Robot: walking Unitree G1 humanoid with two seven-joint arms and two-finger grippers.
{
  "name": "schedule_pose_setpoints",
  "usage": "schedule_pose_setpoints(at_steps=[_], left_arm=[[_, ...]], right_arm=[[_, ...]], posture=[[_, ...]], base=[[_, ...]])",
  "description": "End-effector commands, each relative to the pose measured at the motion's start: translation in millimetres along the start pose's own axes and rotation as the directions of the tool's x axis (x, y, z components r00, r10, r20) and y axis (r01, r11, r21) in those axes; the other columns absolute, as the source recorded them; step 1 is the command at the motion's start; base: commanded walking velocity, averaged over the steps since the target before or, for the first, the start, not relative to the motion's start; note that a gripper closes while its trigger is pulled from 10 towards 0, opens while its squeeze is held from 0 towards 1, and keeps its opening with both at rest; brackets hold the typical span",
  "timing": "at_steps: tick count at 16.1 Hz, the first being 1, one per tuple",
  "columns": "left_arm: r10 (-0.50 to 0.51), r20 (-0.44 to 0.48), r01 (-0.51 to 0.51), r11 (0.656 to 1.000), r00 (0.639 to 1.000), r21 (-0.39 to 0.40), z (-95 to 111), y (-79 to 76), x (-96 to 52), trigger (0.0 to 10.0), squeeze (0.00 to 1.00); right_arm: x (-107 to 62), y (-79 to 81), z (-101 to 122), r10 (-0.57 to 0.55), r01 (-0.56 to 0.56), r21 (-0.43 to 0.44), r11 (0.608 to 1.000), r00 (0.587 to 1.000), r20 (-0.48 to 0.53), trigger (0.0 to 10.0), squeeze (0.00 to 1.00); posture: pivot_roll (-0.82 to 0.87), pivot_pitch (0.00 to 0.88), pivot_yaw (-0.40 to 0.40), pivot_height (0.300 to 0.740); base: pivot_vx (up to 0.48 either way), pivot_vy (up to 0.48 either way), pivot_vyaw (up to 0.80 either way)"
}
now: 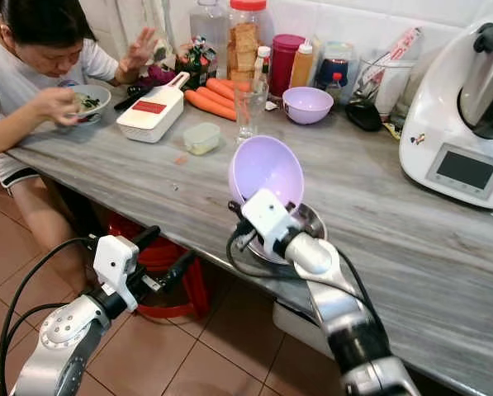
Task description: Setting the table
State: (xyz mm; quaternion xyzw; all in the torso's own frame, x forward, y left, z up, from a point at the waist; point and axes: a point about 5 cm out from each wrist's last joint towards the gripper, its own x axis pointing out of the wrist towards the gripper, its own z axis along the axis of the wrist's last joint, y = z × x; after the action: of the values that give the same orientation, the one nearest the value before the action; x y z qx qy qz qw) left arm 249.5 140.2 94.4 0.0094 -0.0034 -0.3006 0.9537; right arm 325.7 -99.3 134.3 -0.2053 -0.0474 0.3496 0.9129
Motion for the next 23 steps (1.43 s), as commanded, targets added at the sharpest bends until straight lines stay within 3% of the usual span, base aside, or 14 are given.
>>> schedule_pose_setpoints(at_steps=[1,4,5,8,11,12,23], left_arm=[[-0.013,-0.001,0.013,1.0,1.0,0.0,1.6,-0.9,-1.5,10.0,0.0],[-0.02,-0.003,0.02,1.0,1.0,0.0,3.0,-1.7,-2.8,10.0,0.0],[-0.022,-0.004,0.022,1.0,1.0,0.0,4.2,-2.6,-3.0,10.0,0.0],[-0.024,-0.005,0.024,1.0,1.0,-0.001,5.2,-4.4,-2.6,10.0,0.0],[-0.022,-0.008,0.022,1.0,1.0,-0.003,5.9,-5.5,-3.5,10.0,0.0],[-0.019,-0.009,0.019,1.0,1.0,-0.005,6.1,-5.6,-3.5,10.0,0.0],[-0.026,-0.007,0.026,1.0,1.0,-0.016,8.4,-7.2,-2.2,10.0,0.0]], right_arm=[[4.3,-0.4,3.1,0.028,-0.027,-0.017,0.999,0.999,0.017,10.0,0.0],[18.6,-2.1,5.6,0.088,-0.085,-0.078,0.993,0.996,0.032,10.0,0.0],[24.0,-3.7,4.0,0.108,-0.105,-0.084,0.991,0.994,0.032,10.0,0.04],[29.0,-3.4,-4.0,0.146,-0.146,-0.127,0.981,0.989,-0.009,10.0,0.11],[31.1,-2.3,-9.4,0.169,-0.172,-0.143,0.975,0.985,-0.029,10.0,0.11],[32.4,-2.3,-11.5,0.168,-0.172,-0.152,0.973,0.985,-0.042,10.0,0.97],[29.9,-10.9,-20.6,0.087,-0.104,-0.219,0.97,0.993,-0.085,10.0,1.0]], posture=[[0.03,0.037,-0.039,0.74],[0.05,0.047,-0.038,0.74],[0.05,0.051,-0.038,0.74],[0.06,0.056,-0.037,0.74],[0.07,0.066,-0.042,0.74],[0.07,0.066,-0.042,0.74],[0.07,0.068,-0.039,0.74]], base=[[0.0,0.0,0.0],[0.0,0.0,0.0],[0.0,0.0,0.0],[0.0,0.0,0.0],[0.0,0.0,0.0],[0.0,0.0,0.0],[0.0,0.0,0.0]])
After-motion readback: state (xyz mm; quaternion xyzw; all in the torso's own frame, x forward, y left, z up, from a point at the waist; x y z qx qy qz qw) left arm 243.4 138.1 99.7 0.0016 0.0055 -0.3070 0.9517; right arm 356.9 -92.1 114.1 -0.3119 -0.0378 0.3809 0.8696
